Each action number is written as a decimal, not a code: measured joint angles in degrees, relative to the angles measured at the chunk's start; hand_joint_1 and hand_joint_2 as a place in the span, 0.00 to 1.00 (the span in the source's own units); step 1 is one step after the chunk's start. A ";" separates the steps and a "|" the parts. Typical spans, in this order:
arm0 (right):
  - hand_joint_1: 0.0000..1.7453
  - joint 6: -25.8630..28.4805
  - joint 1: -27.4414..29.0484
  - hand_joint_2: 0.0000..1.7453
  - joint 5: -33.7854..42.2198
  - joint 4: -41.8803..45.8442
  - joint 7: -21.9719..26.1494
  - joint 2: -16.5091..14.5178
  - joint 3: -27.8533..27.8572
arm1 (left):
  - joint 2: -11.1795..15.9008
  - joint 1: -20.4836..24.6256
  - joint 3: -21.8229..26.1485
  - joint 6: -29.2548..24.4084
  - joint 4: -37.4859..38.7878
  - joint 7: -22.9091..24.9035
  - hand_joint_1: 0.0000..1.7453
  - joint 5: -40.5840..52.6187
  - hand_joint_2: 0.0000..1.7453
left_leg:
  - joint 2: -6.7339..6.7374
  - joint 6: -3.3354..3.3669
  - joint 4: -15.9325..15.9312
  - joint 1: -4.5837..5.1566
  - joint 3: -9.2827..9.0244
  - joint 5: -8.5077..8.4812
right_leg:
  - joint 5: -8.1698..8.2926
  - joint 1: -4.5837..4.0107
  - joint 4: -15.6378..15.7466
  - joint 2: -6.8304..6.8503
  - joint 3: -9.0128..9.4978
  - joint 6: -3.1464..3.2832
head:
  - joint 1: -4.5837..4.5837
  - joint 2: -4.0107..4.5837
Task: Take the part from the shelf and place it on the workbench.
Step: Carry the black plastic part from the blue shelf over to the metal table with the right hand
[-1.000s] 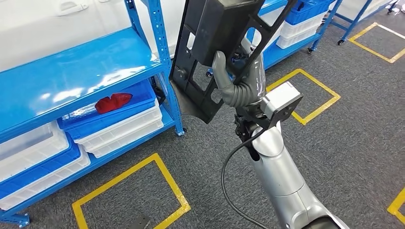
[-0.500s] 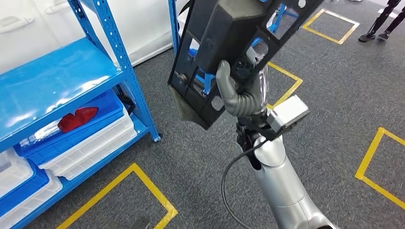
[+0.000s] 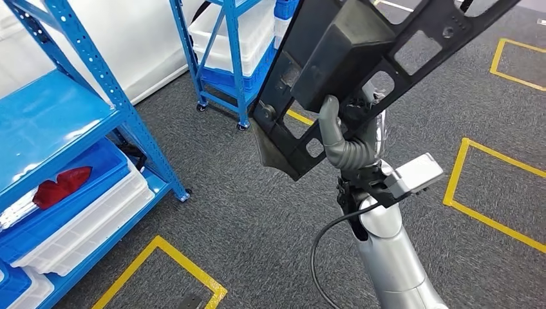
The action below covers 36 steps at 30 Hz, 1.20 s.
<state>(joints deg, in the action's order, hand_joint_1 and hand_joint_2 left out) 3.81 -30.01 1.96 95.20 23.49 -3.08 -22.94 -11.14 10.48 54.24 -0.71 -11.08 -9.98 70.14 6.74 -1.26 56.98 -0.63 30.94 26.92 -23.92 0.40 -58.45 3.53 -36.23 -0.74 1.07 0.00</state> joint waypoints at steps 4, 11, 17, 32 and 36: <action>0.97 -0.10 0.98 1.00 -0.33 0.37 0.32 -0.05 0.51 | -0.13 -0.13 0.03 -0.22 0.00 0.01 0.00 -0.44 1.00 | -3.56 -0.79 5.72 -0.56 2.00 4.18 | 0.43 0.40 0.65 -2.78 0.29 1.58 | 0.01 0.00; 0.97 -0.16 2.35 1.00 -1.21 0.35 0.95 -0.17 0.94 | 0.00 -0.60 0.10 -0.08 0.00 -0.30 0.00 -0.50 1.00 | -8.34 0.24 7.79 -0.49 4.46 1.64 | 0.32 -0.15 0.19 -8.81 0.40 1.78 | 0.01 0.00; 0.97 -0.14 3.30 1.00 -1.26 0.55 1.09 -0.10 2.20 | 0.10 -0.33 0.10 0.01 0.00 -0.29 0.00 -0.45 1.00 | -9.38 1.46 0.64 -0.45 1.45 -0.72 | 0.39 0.13 -0.34 -10.37 -0.69 -0.29 | 0.00 0.00; 0.97 -3.45 3.94 1.00 -0.12 0.67 1.86 -0.03 4.86 | 0.12 0.11 0.12 0.35 0.00 0.62 0.00 -0.42 1.00 | -0.47 0.54 0.58 0.46 0.44 0.71 | -0.40 -0.61 0.45 -1.45 0.62 1.25 | 0.01 0.00; 0.97 -4.27 3.56 1.00 -0.06 0.76 1.64 -0.19 5.41 | 0.21 0.23 0.12 0.61 0.00 0.87 0.00 -0.51 1.00 | -5.64 0.02 11.86 0.01 5.28 6.73 | -0.07 -0.25 0.99 -4.02 1.01 2.42 | 0.01 0.00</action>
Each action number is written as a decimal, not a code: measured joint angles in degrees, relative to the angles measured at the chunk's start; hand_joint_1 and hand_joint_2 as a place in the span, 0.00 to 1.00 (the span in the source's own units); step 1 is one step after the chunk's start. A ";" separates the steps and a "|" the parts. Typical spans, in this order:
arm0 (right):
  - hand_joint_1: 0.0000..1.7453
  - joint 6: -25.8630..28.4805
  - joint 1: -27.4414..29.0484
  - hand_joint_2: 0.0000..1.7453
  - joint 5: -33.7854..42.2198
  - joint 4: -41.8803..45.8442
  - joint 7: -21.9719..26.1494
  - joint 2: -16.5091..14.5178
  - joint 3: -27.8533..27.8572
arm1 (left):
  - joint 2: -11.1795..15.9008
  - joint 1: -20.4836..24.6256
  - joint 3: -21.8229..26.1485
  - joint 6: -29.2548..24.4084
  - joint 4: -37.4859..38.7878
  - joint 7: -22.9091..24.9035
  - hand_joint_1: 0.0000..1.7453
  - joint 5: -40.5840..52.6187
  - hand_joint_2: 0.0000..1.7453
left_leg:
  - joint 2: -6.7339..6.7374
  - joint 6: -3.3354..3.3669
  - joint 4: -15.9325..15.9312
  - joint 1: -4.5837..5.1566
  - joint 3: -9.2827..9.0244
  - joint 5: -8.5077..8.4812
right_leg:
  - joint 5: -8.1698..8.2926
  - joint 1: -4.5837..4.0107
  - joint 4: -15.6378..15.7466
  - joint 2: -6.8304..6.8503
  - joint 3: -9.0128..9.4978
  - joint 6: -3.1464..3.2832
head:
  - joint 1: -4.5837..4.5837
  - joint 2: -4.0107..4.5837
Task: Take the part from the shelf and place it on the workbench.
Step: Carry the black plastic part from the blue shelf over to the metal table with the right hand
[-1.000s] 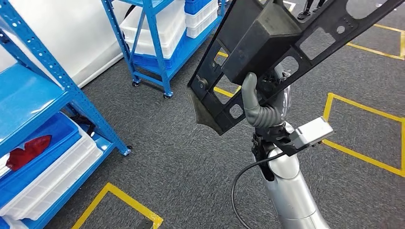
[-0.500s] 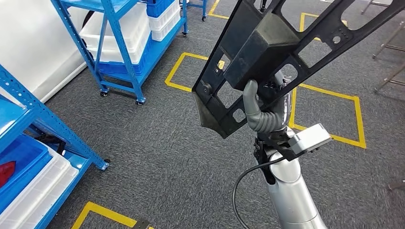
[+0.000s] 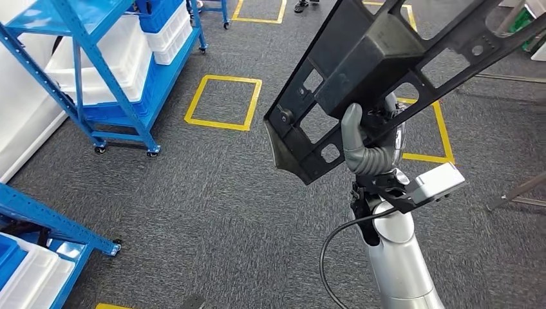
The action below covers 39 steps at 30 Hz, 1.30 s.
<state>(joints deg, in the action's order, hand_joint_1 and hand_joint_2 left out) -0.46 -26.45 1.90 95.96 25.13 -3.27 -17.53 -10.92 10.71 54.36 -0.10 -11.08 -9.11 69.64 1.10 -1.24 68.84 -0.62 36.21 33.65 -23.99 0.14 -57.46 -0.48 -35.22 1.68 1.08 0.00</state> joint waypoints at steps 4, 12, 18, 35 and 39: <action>0.97 -0.66 0.11 1.00 0.01 -0.44 -0.22 -0.13 0.02 | 0.08 -0.21 0.04 -0.25 0.00 0.21 0.00 -0.22 1.00 | -0.98 0.01 1.98 -0.07 2.06 -2.14 | -0.10 -0.05 -0.32 -3.49 0.13 -0.04 | -0.01 0.00; 0.97 -1.01 -0.46 1.00 -0.05 -0.87 -0.34 -0.75 0.13 | 0.36 -0.08 0.35 -0.69 0.00 0.15 0.00 -0.70 1.00 | -4.20 1.60 -11.11 -0.35 -3.20 -7.78 | -0.60 0.43 -1.97 -6.11 -1.57 -2.56 | -0.02 0.00; 0.97 -1.19 -1.13 1.00 -0.13 -1.62 -0.57 -0.91 0.13 | 0.46 -0.62 0.96 -1.01 0.00 0.02 0.00 -1.14 1.00 | 0.73 2.47 -11.53 0.09 -3.43 -7.71 | -6.64 0.61 -16.55 0.18 -8.49 -3.45 | -0.02 0.00; 0.97 -1.52 -2.14 1.00 -0.08 -2.22 -0.74 -1.89 0.11 | 0.45 -0.60 1.03 -0.89 0.00 -0.16 0.00 -1.07 1.00 | -1.10 -0.14 1.31 -0.23 2.09 -2.95 | -0.51 0.14 0.17 -3.48 0.91 -0.17 | -0.01 0.00; 0.97 -1.62 -2.18 1.00 -0.08 -2.24 -0.74 -1.95 0.11 | 0.61 -0.59 1.03 -0.91 0.00 -0.15 0.00 -1.07 1.00 | -5.33 0.11 -10.05 -0.88 -2.55 -7.48 | -0.90 0.36 -0.92 -6.39 0.08 -1.45 | -0.01 0.00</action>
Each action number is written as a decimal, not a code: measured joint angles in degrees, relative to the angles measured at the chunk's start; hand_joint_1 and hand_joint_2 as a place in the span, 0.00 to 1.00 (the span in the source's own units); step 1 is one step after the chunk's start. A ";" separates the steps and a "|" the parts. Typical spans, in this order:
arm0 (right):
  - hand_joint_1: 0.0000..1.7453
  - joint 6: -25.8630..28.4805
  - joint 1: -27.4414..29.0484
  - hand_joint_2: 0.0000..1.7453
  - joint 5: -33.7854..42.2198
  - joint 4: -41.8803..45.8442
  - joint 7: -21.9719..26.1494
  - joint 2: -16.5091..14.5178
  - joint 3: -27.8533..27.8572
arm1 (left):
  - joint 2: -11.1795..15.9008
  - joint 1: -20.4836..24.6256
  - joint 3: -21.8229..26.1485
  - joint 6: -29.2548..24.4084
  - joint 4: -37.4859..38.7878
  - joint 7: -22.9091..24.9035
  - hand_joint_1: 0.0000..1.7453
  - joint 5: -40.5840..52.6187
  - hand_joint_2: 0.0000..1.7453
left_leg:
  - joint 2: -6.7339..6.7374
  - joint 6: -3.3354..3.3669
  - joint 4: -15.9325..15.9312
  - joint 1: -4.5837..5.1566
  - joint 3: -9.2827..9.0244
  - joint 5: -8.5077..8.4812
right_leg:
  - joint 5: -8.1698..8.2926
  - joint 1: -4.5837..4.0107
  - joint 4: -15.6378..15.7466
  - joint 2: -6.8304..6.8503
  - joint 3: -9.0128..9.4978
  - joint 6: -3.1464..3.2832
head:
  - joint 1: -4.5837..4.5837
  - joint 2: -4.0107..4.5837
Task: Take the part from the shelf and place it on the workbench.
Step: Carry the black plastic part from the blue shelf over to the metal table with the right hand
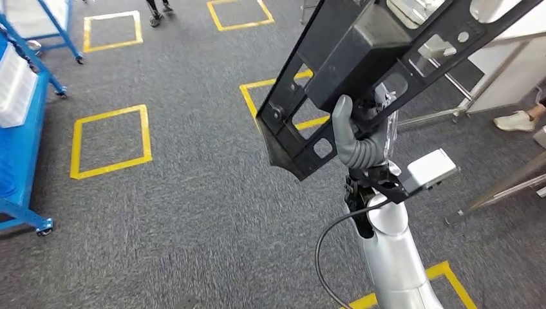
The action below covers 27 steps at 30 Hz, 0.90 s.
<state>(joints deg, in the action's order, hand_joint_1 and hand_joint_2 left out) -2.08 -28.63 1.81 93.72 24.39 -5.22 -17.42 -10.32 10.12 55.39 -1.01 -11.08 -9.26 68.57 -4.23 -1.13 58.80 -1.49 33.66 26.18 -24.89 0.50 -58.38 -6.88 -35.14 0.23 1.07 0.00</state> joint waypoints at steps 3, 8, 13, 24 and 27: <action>0.97 -0.01 0.12 1.00 -0.01 0.02 -0.01 -0.01 0.05 | -0.03 0.22 0.02 0.01 0.00 0.00 0.00 0.00 1.00 | 1.43 1.01 -0.47 0.24 -0.14 -0.19 | 0.03 0.16 -0.19 -0.23 -0.66 -1.12 | -0.01 0.00; 0.97 -0.02 0.08 1.00 -0.05 -0.04 0.02 0.02 0.07 | -0.06 0.06 0.02 0.02 0.00 -0.01 0.00 0.00 1.00 | 5.05 2.25 -1.01 0.60 -0.37 -0.31 | -6.95 -0.01 -14.93 6.42 -7.86 -2.08 | -0.01 0.00; 0.97 -0.03 0.08 1.00 -0.04 -0.15 0.01 0.05 0.07 | -0.04 0.25 0.02 0.02 0.00 -0.01 0.00 0.04 1.00 | 8.39 2.06 -1.06 1.07 -1.09 0.30 | -0.96 -0.56 -4.36 9.29 -2.43 -1.06 | 0.00 0.00; 0.97 -0.06 -0.09 1.00 -0.03 -0.10 0.02 -0.01 0.11 | -0.09 0.29 0.02 -0.05 0.00 0.26 0.00 0.53 1.00 | 4.93 -0.12 14.39 0.92 5.44 8.22 | 0.59 -0.59 1.57 5.09 0.57 1.50 | 0.00 0.00; 0.97 0.25 0.14 1.00 0.05 -0.11 0.01 0.02 0.11 | -0.08 0.28 0.02 -0.01 0.00 0.39 0.00 0.85 1.00 | 4.05 -0.22 10.55 0.68 4.72 3.72 | 0.29 -0.46 0.99 2.40 0.59 1.22 | 0.00 0.00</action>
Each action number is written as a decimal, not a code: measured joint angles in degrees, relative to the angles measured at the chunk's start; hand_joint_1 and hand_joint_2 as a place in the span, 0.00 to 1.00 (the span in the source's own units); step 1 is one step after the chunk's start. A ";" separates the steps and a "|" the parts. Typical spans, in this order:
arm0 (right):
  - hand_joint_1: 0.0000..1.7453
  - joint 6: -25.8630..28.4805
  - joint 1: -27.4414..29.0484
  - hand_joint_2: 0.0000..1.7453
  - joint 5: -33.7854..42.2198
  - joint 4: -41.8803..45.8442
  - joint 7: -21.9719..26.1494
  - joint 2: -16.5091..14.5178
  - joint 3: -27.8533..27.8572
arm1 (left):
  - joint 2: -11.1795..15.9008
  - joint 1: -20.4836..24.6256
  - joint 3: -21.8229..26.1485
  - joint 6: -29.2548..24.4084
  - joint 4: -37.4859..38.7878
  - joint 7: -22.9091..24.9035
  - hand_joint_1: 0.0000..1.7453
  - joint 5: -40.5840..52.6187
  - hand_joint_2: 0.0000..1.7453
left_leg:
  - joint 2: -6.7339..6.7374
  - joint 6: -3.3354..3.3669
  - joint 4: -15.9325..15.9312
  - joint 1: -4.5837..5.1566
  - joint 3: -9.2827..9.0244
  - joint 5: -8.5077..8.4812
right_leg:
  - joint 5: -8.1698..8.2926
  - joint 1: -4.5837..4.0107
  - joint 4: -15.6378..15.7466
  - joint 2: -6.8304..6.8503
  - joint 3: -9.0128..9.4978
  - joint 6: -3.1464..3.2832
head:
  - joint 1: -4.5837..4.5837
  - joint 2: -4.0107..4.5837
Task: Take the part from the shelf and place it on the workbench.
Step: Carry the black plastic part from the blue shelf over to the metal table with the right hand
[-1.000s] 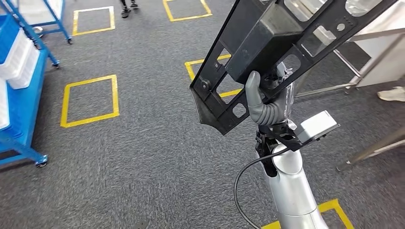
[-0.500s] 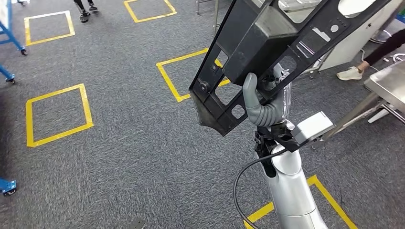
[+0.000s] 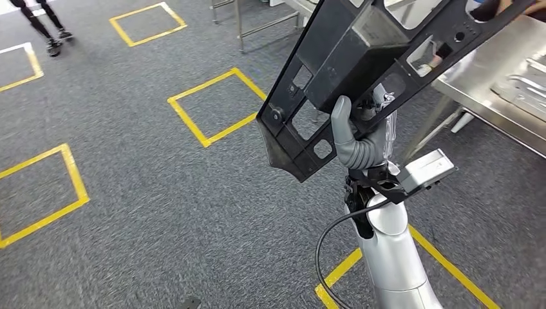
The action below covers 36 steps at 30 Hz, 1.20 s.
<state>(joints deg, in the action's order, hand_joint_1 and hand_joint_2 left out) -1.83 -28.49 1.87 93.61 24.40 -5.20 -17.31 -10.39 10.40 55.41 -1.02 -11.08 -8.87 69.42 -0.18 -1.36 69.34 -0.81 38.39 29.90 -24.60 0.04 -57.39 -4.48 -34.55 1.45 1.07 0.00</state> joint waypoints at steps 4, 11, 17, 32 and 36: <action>0.97 0.31 0.00 1.00 0.22 -0.04 0.02 0.03 0.01 | 0.11 -0.03 0.00 -0.16 0.00 0.16 0.00 0.09 1.00 | -4.85 0.55 -10.19 -0.47 -4.09 -3.96 | -0.56 0.34 -1.23 -2.95 -0.92 -1.25 | 0.01 0.00; 0.97 0.38 0.21 1.00 0.59 -0.22 0.32 0.38 0.20 | -0.13 0.04 0.00 -0.22 0.00 0.42 0.00 0.19 1.00 | -0.07 2.58 -11.64 -0.30 -4.79 -4.27 | -5.96 0.40 -12.58 2.96 -7.22 -3.28 | -0.02 0.00; 0.97 0.38 0.56 1.00 0.85 -0.30 0.47 0.74 0.19 | -0.13 -0.12 0.00 -0.28 0.00 1.90 0.00 0.33 1.00 | 4.16 2.12 -11.61 -0.03 -5.99 -3.20 | -0.19 0.13 -4.66 7.45 -3.56 -2.81 | -0.02 0.00; 0.97 0.26 0.75 1.00 1.12 0.19 0.33 0.66 -0.02 | 0.61 -1.84 0.07 -0.75 0.02 12.22 0.00 2.90 1.00 | -1.58 0.12 -6.05 -0.26 -4.03 -1.82 | 0.18 0.24 -0.27 -0.36 -0.44 -0.69 | 0.00 0.00; 0.97 0.28 0.71 1.00 1.38 0.20 -0.13 0.64 -0.19 | 0.38 -1.74 -0.04 -0.74 0.07 13.65 0.00 3.84 1.00 | -3.37 1.06 -11.19 -0.39 -6.22 -2.72 | 0.44 0.45 -0.62 -2.67 -1.43 -2.06 | -0.01 0.00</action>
<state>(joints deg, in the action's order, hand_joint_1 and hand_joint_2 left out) -1.55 -27.78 3.25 93.81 24.27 -4.56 -17.50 -10.01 8.67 55.36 -1.75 -11.01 4.78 73.25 -3.56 -0.30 58.15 -1.21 32.16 27.18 -24.16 0.49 -58.02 -7.15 -35.98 -0.61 1.06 0.00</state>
